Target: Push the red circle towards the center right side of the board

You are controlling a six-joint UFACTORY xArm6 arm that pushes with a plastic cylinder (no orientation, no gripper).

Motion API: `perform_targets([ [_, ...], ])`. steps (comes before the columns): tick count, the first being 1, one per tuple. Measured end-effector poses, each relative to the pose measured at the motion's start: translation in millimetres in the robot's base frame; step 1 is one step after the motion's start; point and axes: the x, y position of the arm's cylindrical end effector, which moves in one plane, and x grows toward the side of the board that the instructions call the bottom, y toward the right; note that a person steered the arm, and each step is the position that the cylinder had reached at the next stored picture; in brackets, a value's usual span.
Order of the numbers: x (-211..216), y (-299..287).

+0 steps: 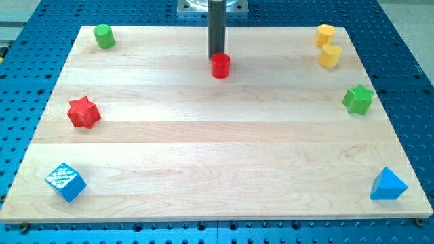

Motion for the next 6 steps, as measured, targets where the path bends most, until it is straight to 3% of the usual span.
perform_targets([
  [2,23,-61],
  [3,33,-31],
  [5,24,81],
  [6,27,94],
])
